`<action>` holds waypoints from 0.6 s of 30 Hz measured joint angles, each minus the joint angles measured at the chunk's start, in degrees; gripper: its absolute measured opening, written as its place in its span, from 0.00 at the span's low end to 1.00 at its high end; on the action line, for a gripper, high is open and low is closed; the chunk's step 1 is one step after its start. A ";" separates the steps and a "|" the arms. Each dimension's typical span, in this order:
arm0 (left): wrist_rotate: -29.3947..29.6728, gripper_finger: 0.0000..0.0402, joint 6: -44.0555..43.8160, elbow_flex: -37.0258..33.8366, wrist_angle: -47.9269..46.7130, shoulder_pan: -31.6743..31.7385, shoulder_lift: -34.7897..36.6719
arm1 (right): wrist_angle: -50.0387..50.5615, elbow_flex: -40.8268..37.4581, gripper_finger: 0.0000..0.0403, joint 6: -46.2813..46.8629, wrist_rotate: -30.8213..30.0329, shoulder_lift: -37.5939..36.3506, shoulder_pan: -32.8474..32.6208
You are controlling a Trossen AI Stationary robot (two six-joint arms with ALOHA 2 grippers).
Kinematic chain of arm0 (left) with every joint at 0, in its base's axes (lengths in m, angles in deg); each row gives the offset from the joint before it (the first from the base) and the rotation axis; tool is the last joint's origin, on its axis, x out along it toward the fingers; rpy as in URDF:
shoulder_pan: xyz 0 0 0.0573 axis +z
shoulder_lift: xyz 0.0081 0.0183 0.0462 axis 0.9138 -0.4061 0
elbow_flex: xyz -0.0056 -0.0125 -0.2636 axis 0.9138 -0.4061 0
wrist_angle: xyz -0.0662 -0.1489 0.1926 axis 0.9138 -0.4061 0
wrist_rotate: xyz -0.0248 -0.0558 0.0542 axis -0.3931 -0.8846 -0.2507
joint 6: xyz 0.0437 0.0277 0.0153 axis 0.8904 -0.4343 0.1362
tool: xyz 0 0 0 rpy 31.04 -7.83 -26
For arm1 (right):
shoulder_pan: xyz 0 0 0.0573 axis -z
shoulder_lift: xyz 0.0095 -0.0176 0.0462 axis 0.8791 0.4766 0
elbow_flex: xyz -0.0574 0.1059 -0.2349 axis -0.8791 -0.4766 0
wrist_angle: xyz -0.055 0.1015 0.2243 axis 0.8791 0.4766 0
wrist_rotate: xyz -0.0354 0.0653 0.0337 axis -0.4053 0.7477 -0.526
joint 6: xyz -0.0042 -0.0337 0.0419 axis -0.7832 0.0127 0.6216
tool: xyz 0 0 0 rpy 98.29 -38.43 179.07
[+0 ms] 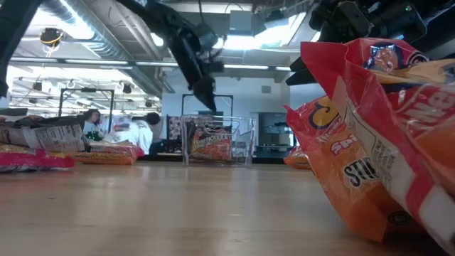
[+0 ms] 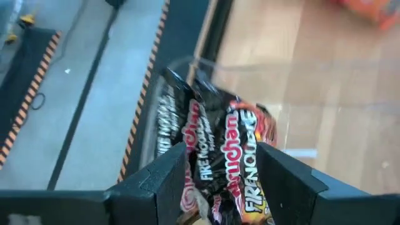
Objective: Sort Maruchan noodles
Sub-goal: Put the black noodle pack into the top transparent bin
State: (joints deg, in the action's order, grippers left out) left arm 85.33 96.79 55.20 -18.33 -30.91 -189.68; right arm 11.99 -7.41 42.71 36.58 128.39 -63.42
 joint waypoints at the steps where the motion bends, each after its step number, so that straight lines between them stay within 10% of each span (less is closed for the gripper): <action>1: -0.12 0.46 -1.03 0.00 -0.41 -0.23 1.16 | 0.00 0.00 0.67 -0.02 0.00 0.00 0.02; 9: -6.85 0.46 -20.65 -0.78 -7.81 -5.33 10.05 | -0.06 0.00 0.67 -0.04 -0.04 0.00 0.03; 18: -2.46 0.46 -33.65 -17.33 -7.87 -17.42 24.38 | -1.28 0.00 0.67 -0.76 -0.12 0.00 0.03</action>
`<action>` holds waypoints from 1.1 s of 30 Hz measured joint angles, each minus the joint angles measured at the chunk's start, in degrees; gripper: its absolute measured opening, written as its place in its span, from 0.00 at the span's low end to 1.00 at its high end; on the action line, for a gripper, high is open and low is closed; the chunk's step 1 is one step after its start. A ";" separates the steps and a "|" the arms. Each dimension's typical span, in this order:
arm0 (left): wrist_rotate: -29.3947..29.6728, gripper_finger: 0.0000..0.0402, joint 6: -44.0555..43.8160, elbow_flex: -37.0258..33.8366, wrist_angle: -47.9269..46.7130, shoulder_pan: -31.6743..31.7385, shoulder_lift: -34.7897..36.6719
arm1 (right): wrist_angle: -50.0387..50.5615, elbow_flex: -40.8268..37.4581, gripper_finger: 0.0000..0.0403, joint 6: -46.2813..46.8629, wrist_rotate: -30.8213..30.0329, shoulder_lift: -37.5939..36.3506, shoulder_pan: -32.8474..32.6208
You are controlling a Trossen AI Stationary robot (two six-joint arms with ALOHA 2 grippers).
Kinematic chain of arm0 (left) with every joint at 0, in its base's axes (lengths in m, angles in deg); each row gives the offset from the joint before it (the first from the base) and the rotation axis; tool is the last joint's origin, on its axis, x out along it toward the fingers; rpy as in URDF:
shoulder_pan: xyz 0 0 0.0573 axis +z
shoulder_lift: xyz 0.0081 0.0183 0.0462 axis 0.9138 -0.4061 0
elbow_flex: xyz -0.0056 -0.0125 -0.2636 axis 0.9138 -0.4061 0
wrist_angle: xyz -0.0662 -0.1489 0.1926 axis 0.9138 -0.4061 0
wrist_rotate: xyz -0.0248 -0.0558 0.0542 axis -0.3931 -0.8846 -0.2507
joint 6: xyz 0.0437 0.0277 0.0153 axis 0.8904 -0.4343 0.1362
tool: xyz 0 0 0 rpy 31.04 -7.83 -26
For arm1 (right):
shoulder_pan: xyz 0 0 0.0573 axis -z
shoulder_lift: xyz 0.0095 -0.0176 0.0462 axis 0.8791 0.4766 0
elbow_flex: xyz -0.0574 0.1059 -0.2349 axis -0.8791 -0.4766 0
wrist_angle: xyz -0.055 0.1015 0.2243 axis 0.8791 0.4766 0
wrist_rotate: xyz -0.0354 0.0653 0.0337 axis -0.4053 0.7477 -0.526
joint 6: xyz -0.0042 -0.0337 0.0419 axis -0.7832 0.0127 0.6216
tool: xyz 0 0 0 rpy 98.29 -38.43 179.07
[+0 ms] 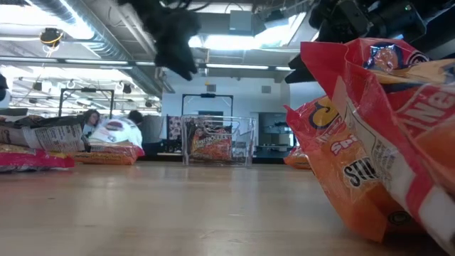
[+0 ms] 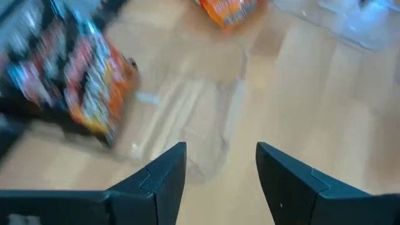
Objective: Sort Maruchan noodles
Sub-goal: Put the black noodle pack into the top transparent bin
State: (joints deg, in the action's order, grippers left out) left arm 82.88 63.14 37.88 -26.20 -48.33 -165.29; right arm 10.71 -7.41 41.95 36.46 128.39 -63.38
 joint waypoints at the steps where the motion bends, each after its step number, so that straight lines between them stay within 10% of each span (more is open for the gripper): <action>1: 0.01 0.46 -1.97 -1.55 0.11 -1.14 1.34 | -0.23 0.00 0.67 -0.70 -0.06 0.00 0.00; 22: -16.45 0.46 -28.58 -12.97 -3.15 -24.47 7.59 | -3.35 0.73 0.67 3.58 1.18 0.00 -0.04; 33: -5.79 0.46 -38.97 -13.05 -9.86 -35.55 7.89 | -2.08 0.76 0.67 1.50 3.14 0.00 -0.04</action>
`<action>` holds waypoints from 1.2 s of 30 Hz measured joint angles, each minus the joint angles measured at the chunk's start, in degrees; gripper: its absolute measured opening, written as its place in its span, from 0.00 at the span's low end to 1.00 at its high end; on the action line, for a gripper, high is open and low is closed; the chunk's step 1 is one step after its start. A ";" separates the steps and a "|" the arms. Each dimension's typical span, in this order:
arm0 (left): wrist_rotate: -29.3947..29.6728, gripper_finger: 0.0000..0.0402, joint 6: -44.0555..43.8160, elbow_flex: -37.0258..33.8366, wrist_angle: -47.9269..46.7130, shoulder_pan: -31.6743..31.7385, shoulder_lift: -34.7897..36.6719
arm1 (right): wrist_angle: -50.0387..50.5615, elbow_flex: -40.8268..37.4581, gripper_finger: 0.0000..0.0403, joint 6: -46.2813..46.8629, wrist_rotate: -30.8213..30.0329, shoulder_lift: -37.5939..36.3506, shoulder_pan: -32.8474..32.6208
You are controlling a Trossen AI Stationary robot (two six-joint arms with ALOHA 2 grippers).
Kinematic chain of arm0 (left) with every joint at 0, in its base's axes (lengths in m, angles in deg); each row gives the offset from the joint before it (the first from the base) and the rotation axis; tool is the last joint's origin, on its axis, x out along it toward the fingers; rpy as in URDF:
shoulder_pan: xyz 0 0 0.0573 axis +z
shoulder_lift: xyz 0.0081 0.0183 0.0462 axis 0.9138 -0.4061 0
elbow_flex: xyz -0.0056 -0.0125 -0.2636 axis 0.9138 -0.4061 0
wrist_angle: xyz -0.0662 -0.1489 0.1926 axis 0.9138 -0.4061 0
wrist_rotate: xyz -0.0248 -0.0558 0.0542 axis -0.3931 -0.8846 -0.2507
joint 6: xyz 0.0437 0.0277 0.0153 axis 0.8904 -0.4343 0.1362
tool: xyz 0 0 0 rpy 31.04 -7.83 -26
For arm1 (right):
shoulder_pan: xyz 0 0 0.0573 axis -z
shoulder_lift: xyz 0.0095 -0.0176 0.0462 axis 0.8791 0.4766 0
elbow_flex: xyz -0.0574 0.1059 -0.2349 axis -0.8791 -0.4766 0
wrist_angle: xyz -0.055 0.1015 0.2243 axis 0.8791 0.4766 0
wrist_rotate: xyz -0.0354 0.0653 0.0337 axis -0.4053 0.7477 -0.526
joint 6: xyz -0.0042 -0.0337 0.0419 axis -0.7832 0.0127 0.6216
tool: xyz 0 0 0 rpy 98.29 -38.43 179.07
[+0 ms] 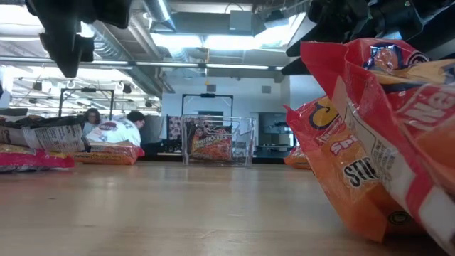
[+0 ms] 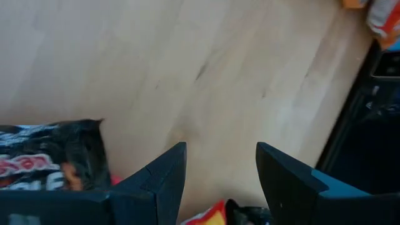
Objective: Sort Maruchan noodles
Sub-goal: Put the black noodle pack into the top transparent bin
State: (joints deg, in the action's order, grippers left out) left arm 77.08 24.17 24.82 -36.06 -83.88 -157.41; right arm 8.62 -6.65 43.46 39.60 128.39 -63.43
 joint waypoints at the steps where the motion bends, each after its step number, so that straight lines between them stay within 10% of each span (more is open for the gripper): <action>1: 0.53 0.46 0.04 0.00 -0.74 0.22 0.34 | -0.26 0.00 0.67 -0.81 -0.31 0.00 0.00; 15: -4.26 0.46 2.16 2.23 -28.46 9.93 5.12 | -0.36 0.02 0.67 0.29 -3.53 0.00 0.04; 36: -4.93 0.46 10.60 -10.25 -28.06 7.91 -5.00 | -1.04 0.02 0.67 -6.59 -8.38 0.00 0.04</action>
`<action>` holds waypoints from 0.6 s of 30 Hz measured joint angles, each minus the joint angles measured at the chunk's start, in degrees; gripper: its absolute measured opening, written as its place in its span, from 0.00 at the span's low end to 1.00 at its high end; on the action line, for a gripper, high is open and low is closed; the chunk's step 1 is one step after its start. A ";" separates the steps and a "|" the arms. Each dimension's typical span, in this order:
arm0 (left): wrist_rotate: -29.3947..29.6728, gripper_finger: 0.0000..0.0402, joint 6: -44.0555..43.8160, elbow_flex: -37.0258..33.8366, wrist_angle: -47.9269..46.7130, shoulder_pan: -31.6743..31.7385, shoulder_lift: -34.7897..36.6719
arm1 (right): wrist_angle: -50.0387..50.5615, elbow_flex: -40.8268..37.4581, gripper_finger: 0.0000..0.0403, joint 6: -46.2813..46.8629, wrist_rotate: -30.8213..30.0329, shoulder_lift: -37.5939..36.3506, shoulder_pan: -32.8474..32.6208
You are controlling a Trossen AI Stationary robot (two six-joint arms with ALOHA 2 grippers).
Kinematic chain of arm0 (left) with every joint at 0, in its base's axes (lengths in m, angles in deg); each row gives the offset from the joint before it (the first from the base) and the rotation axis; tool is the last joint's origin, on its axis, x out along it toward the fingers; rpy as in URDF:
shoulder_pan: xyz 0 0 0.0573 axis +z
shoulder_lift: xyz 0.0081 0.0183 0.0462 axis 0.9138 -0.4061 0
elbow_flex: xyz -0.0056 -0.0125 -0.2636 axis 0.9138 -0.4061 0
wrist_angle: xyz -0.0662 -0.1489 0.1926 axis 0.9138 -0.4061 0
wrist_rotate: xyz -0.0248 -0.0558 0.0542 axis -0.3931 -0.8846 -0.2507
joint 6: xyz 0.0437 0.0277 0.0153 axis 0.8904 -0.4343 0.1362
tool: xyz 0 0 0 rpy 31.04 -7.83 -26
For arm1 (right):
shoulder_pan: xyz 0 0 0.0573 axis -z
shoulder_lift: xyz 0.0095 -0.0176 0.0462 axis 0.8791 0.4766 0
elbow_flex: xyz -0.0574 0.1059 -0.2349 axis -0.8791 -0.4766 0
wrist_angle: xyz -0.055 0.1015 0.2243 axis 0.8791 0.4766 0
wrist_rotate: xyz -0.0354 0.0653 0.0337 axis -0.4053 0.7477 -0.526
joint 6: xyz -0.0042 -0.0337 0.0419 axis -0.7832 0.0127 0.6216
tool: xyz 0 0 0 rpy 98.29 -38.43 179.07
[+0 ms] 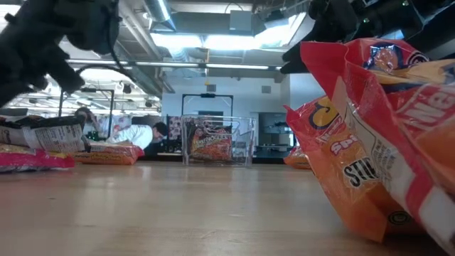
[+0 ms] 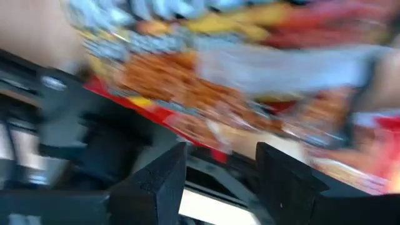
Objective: Sort Maruchan noodles
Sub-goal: Put the black noodle pack into the top transparent bin
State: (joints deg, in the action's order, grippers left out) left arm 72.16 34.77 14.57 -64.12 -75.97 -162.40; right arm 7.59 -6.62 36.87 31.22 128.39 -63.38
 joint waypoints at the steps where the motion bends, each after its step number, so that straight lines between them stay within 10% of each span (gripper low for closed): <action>1: 1.32 0.46 0.87 -0.25 1.72 0.04 -0.42 | -0.20 0.00 0.67 -1.75 -1.12 0.00 0.00; 18: 11.49 0.46 14.00 2.54 59.86 1.31 -5.91 | -7.07 0.00 0.67 -2.81 0.92 4.07 0.00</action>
State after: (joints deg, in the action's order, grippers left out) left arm 83.65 48.76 17.11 -4.26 -74.66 -168.31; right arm 0.52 -6.62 34.06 32.14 132.46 -63.38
